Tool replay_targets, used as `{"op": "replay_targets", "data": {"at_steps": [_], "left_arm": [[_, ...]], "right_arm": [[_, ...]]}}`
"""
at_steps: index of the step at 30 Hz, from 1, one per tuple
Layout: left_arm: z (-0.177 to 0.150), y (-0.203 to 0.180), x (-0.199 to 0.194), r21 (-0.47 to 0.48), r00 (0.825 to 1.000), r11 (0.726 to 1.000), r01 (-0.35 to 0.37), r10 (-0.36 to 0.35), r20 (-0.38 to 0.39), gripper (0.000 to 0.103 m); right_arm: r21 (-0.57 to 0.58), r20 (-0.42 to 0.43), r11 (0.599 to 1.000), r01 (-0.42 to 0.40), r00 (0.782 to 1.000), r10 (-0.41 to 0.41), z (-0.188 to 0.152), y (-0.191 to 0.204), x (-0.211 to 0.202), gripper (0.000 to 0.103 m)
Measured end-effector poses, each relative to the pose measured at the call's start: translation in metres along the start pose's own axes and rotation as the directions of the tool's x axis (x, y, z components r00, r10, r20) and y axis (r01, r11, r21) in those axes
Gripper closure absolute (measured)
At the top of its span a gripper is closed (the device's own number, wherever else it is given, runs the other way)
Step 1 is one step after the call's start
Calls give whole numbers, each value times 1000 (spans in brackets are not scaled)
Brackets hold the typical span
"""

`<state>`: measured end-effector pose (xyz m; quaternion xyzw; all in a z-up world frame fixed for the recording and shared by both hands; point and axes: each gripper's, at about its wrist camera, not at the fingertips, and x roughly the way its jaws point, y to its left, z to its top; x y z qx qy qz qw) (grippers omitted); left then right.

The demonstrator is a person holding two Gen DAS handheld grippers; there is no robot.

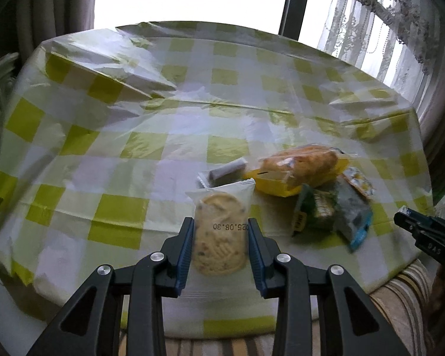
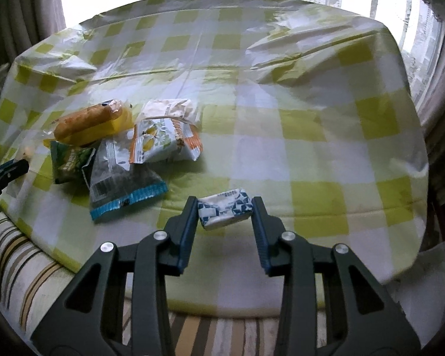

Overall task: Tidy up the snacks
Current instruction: 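Carry both snacks over the white box and open both tools to drop them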

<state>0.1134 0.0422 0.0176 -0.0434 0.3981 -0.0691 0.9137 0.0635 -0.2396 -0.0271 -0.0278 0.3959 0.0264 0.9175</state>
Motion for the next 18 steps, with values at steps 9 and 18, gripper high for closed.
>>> {"op": "replay_targets", "data": {"at_steps": [9,18], "left_arm": [[-11,-25,-21,25,999,999,31,-32,18,67],[-21,-60,-36,74,996,994,81,-82,17,67]], "right_arm": [[41,25,999,25,999,-26,-8,-12,-28,63],[97,42,994,57,997,-61,-23,-35,-54,63]]}}
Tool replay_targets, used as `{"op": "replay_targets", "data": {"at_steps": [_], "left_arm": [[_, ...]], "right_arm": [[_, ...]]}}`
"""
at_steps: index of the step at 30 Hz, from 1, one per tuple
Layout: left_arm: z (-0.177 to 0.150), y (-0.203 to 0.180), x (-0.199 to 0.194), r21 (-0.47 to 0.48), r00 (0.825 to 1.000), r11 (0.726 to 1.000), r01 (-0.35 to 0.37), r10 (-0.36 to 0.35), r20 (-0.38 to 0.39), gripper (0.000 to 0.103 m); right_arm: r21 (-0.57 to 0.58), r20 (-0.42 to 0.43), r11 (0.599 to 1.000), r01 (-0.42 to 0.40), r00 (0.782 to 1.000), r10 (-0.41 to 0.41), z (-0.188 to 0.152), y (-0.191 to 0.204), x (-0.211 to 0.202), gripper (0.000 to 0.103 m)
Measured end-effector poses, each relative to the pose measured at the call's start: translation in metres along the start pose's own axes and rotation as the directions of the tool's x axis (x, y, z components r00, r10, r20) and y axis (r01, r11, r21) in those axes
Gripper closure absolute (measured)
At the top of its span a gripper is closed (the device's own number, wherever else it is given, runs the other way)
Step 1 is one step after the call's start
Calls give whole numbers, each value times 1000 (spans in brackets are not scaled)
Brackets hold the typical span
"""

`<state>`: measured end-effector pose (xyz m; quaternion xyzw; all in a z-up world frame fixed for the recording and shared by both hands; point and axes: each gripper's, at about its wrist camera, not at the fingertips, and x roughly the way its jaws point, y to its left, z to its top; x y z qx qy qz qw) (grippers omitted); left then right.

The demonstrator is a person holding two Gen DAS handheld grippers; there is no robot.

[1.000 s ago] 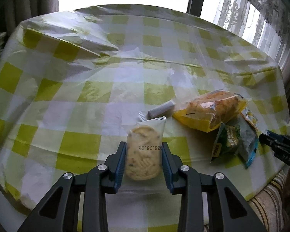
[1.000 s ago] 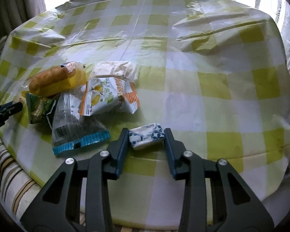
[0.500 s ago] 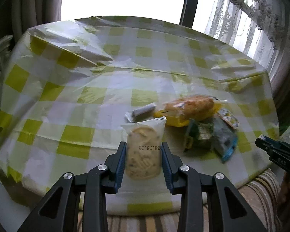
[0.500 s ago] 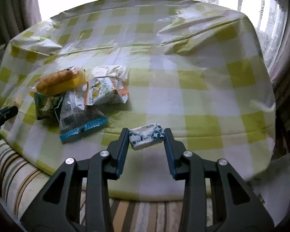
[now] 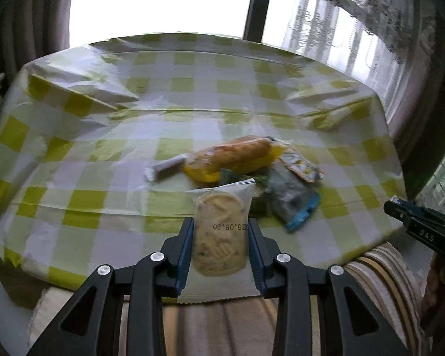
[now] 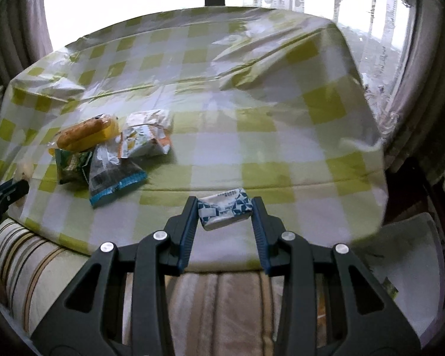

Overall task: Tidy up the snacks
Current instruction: 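Carry both snacks over the white box and open both tools to drop them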

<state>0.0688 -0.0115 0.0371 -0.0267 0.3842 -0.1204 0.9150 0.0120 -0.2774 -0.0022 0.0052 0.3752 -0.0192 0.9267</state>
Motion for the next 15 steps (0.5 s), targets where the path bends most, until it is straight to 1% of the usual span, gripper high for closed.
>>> {"op": "replay_targets", "data": {"at_steps": [7,13,15], "left_arm": [[-5,-49,3,58,996,995,83,-82,-26,67],[-8,-94,7,102,982,978,182,-177,-60,67],[-10,-112,8,119,975,969,218,-210,-74,67]], "right_arm": [[45,4,999,28,1000,-28,-14,-27,-17,63],[92,-6,994,59,998,-58,-33,-58,-29,63],[108,-14,992,71,997,-70,-39,-68,-31,63]]}}
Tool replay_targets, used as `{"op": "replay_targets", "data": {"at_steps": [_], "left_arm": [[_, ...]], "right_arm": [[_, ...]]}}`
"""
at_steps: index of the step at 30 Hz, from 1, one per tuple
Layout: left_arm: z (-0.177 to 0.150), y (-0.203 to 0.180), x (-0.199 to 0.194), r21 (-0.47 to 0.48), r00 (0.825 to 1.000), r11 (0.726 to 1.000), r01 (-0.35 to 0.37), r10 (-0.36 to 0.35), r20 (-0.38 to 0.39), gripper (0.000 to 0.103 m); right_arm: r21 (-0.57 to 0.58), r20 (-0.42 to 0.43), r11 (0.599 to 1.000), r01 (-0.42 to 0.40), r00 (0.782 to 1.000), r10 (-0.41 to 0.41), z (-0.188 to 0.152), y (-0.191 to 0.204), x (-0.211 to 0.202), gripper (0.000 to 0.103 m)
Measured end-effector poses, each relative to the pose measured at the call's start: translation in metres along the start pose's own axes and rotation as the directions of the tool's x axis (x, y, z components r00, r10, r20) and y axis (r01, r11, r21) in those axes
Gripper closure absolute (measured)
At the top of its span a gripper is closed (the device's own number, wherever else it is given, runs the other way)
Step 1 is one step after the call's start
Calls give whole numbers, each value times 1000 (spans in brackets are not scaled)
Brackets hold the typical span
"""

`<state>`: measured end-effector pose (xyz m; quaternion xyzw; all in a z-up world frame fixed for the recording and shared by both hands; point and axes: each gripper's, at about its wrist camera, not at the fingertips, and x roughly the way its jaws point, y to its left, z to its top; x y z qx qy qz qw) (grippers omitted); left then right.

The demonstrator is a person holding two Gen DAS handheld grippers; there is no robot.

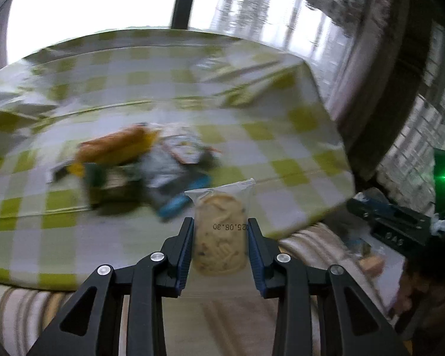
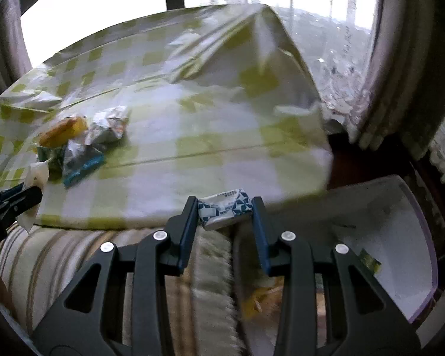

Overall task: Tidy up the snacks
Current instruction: 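Carry both snacks over the white box and open both tools to drop them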

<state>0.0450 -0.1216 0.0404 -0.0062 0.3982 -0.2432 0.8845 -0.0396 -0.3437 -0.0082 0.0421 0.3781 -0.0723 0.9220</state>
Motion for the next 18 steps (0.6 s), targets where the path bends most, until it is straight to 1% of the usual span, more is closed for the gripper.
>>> {"op": "replay_targets", "data": {"at_steps": [4,7,10,13,18], "left_arm": [[1,-30,9,28,997,997,72,-71,-20,67],[0,-54,16,46,991,990,131,-130,-42,67],[-1,-77,23,66,982,982,179,-175,-64,67],[-1,-101,29,92,970,968,233,-225,-89,67],[-3,-133,36,128,951,946,297,-281,-126,67]], "right_arm": [[27,-13,999,32,999,-32,-9,-20,-1,63],[45,-17,997,68,998,-67,-15,-36,-5,63],[69,-25,993,98,995,-96,-20,-51,-7,63],[87,-29,989,121,993,-119,-25,-64,-9,63],[117,-36,978,176,984,-173,-29,-86,-15,63]]}}
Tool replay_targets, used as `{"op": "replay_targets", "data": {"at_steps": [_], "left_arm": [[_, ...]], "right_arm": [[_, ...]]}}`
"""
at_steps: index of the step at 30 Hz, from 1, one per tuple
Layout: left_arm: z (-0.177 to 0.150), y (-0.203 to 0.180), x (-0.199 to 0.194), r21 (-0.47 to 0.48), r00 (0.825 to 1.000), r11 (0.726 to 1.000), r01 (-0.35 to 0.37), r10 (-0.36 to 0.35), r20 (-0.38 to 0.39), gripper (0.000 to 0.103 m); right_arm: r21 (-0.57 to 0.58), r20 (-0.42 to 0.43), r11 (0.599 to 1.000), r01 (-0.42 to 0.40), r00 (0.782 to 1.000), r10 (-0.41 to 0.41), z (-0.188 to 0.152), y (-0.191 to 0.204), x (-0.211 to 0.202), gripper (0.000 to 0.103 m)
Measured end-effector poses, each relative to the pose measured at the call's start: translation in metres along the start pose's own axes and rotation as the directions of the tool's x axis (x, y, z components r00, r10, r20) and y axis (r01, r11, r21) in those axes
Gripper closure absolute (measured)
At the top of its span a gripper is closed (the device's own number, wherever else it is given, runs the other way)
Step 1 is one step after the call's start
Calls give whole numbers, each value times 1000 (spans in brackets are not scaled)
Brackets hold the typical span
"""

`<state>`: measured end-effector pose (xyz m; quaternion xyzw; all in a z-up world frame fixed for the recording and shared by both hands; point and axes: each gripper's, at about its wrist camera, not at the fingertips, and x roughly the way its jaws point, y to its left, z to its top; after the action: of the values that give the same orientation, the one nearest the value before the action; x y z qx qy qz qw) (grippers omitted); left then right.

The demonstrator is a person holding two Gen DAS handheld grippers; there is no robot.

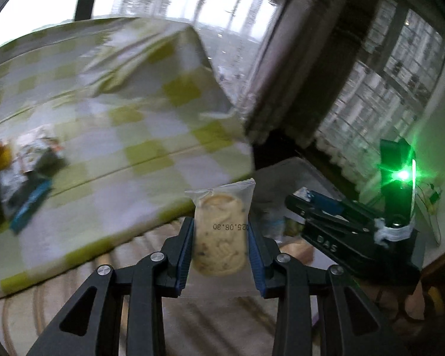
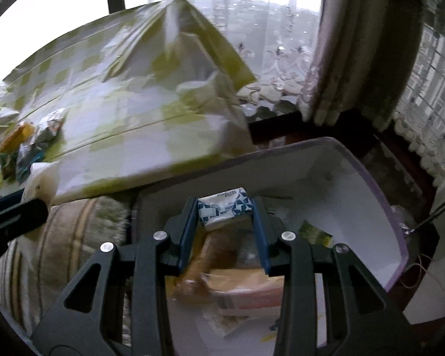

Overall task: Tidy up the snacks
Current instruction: 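Carry both snacks over the white box and open both tools to drop them, then move both tools back over the remaining snacks on the table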

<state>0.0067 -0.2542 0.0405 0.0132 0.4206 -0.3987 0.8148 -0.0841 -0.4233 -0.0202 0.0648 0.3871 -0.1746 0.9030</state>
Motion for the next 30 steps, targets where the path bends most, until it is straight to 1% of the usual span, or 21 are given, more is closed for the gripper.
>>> {"op": "replay_targets", "data": {"at_steps": [8,10,11,12,13,14,15,21,28,30], "left_arm": [[2,-31,20,46,996,995,84,-82,-47,67],[2,-38,24,57,992,992,112,-108,-66,64],[2,-40,25,60,992,992,112,-107,-72,56],[1,-40,25,61,992,992,109,-104,-71,46],[2,-39,24,59,993,993,107,-103,-65,43],[2,-37,22,49,993,993,109,-106,-56,40],[3,-34,20,38,993,993,111,-109,-49,40],[-1,-17,11,-3,997,998,70,-71,-27,40],[-7,13,-9,-58,1000,998,4,-3,13,40],[-9,27,-16,-88,1000,996,-14,16,27,40]], "right_arm": [[49,5,997,65,998,-65,0,-27,-3,63],[66,1,995,74,997,-75,0,-33,-3,61],[73,-4,994,80,997,-80,0,-35,-3,53],[78,-6,994,81,997,-81,0,-37,-2,40],[78,-5,994,75,997,-75,1,-37,-2,36],[80,-3,994,70,998,-70,1,-37,-2,35],[84,-1,994,68,998,-68,1,-37,-3,35],[77,5,996,40,999,-40,1,-29,-4,35],[59,8,997,-42,999,42,3,-3,-5,31],[51,3,996,-71,997,71,4,7,-4,30]]}}
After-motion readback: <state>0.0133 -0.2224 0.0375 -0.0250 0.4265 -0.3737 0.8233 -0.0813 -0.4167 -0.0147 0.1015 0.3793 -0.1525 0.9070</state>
